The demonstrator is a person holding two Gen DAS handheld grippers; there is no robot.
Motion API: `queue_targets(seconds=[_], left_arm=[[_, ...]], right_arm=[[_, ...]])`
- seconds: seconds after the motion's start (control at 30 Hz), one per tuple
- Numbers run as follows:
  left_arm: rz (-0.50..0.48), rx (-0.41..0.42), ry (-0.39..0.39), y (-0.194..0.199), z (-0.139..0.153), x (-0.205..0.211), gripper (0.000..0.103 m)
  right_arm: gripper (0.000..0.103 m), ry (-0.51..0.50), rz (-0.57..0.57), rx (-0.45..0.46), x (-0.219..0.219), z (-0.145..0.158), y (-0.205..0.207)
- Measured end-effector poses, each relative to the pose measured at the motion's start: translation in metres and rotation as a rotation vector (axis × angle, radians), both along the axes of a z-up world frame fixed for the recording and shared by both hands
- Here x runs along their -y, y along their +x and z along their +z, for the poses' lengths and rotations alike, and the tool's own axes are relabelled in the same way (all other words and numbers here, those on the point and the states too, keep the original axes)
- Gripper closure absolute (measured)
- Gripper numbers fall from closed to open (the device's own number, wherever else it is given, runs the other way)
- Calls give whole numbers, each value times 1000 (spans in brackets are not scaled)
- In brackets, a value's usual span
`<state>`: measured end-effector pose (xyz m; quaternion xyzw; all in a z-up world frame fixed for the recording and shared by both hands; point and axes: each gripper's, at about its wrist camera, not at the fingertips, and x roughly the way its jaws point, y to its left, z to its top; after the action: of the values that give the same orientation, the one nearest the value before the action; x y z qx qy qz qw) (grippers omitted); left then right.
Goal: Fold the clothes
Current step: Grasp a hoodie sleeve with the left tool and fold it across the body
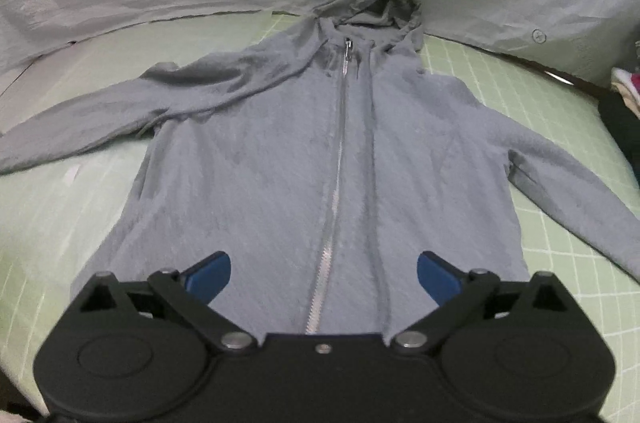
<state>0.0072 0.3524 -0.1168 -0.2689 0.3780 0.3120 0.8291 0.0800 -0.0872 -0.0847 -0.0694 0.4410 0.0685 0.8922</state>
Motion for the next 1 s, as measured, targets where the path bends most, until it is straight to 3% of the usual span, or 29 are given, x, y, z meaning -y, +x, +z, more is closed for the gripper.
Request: queue_targets(seconds=[0.17,0.27,0.53,0.63,0.67,0.7,0.77,0.83,1.0], left_arm=[[126,-29,48,7,-11,-77,43],[152,-49,69,16,-12,-114,43],[107,-70,28,44,-28,-159,41],[71,-81,63,51,-31,-159,43],[75,-80,72,51,-31,-158,48],[82,-78,81,50,-31,-157,69],[95,-74,98,48,-30,-156,90],[132,-60,83,44,-29,-155,92],[212,-96,147,20,-13,-148,93]], right_arm=[[2,-20,-72,27,-21,-12,25],[2,-56,-80,41,-37,-19,51],[2,-98,-80,44,-79,-33,126],[2,-93,-105,31,-88,-38,139],[2,-95,-101,28,-91,-40,141],[2,-98,-93,24,-94,-41,142],[2,-101,-74,28,-99,-42,148],[2,-102,-54,37,-105,-42,155],[2,-105,-2,57,-118,-44,174]])
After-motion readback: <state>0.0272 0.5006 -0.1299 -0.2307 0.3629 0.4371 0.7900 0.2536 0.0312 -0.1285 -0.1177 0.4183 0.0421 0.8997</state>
